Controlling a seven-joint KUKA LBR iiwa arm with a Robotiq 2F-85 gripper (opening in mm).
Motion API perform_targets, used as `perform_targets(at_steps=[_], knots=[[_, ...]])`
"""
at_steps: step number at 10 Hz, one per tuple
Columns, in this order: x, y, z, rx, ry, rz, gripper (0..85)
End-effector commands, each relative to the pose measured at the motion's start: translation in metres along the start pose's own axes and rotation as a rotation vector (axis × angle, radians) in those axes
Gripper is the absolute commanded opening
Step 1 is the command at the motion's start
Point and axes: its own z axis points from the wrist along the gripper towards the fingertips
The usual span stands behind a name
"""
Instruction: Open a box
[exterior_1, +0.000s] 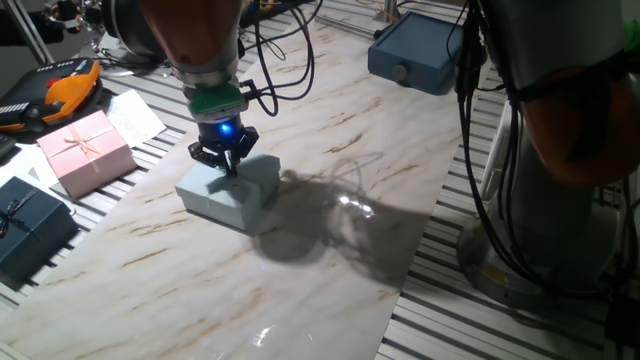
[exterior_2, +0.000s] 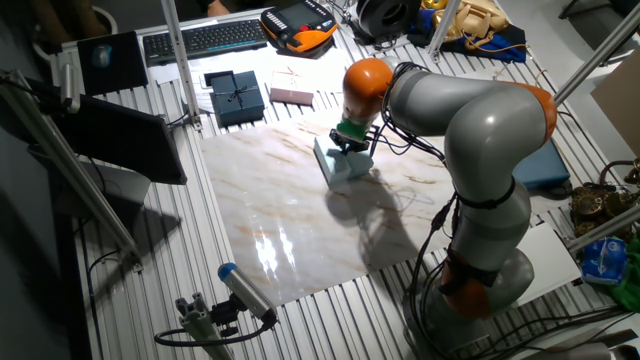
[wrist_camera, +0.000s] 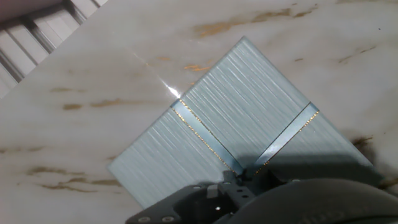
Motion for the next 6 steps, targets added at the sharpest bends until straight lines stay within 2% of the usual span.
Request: perform_targets(at_steps=[1, 4, 6], knots=[[-0.0001, -0.0002, -0.0009, 0.001, -0.002, -0.002, 0.0], [-0.0002, -0.0004, -0.0095, 0.007, 0.008, -0.005, 0.0], [-0.0002, -0.0003, -0.0096, 0.008, 0.007, -0.009, 0.0]])
